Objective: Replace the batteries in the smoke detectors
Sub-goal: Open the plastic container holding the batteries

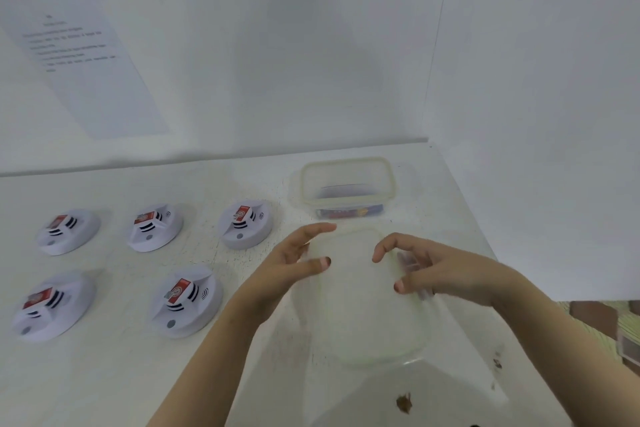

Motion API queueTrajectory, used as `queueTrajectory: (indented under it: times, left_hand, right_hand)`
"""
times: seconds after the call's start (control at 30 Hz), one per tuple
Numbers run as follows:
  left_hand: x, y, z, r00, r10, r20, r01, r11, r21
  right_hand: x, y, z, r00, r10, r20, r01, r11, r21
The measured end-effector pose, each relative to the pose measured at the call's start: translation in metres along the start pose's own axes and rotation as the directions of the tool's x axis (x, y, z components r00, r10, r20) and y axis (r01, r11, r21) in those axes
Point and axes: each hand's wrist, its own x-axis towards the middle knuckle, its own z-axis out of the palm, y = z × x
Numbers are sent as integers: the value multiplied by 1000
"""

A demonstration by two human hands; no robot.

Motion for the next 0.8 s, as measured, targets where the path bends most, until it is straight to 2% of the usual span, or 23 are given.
queueTrajectory:
  times: [0.07, 0.13, 0.23, 0.3, 0.37, 0.47, 0.57, 0.67, 0.8]
  left_hand:
    - [3, 3, -2, 1000, -21, 9, 21, 999, -26]
    - [2, 5, -5, 999, -51, 14, 51, 999, -13]
    - [-5, 8, -3, 995, -88, -36, 90, 994, 68]
    - [-12, 6, 1, 988, -104, -111, 116, 988, 106]
    - [-21, 5, 4, 981, -110, -159, 128, 986, 106]
    - [-33, 6, 3, 976, -101, -193, 140, 970, 199]
    - [-40, 13, -5, 977, -115, -181, 156, 961, 229]
    - [-44, 21, -17, 980, -153, -131, 175, 968, 180]
    - [-43, 36, -29, 992, -88, -91, 81, 994, -78]
  right_hand:
    - [6, -8, -8, 1000, 4, 6, -4, 1000, -14]
    - [12, -13, -13, 992, -32, -119, 25, 998, -62]
    - [18, -13, -13, 934, -120, -337, 50, 977, -209]
    - [14, -12, -9, 903, -134, -408, -9, 944, -329]
    - [4, -9, -7, 900, -91, -427, -82, 925, -370]
    - [-19, -5, -4, 902, 55, -429, -182, 948, -260]
    - [-38, -5, 1, 913, 143, -382, -181, 981, -66]
    - [-46, -6, 2, 908, 96, -408, -124, 991, -42]
    - [-48, -15, -7, 881, -67, -468, 65, 998, -21]
